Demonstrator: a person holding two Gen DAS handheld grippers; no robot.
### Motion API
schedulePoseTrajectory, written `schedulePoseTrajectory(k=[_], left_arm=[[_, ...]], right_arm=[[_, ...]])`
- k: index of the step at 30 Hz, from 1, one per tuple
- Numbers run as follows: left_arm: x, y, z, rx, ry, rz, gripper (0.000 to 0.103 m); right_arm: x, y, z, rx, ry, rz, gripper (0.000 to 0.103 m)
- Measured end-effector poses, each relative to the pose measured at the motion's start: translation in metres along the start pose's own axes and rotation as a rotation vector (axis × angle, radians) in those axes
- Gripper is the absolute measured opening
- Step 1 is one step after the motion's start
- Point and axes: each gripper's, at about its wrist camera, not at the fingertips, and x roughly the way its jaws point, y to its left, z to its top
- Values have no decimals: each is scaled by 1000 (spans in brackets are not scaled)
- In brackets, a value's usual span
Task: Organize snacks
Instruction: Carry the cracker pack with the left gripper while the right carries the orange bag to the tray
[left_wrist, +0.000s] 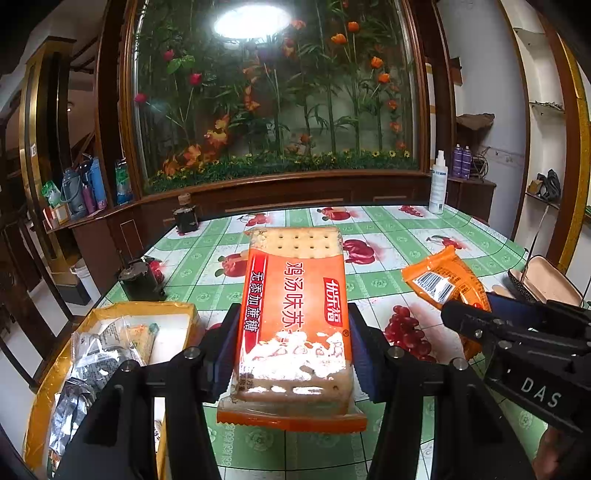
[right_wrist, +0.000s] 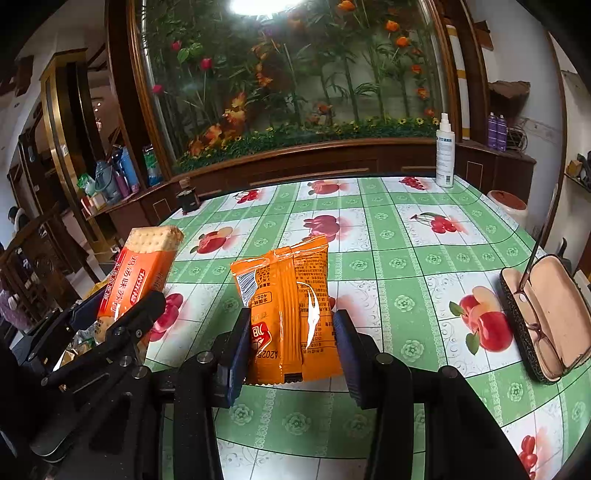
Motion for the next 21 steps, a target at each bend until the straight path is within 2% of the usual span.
schedulePoseTrajectory(k=[21], left_arm=[[-32, 16, 2, -43, -67, 12, 53]], right_arm=[[-9, 8, -7, 40, -19, 38, 48]])
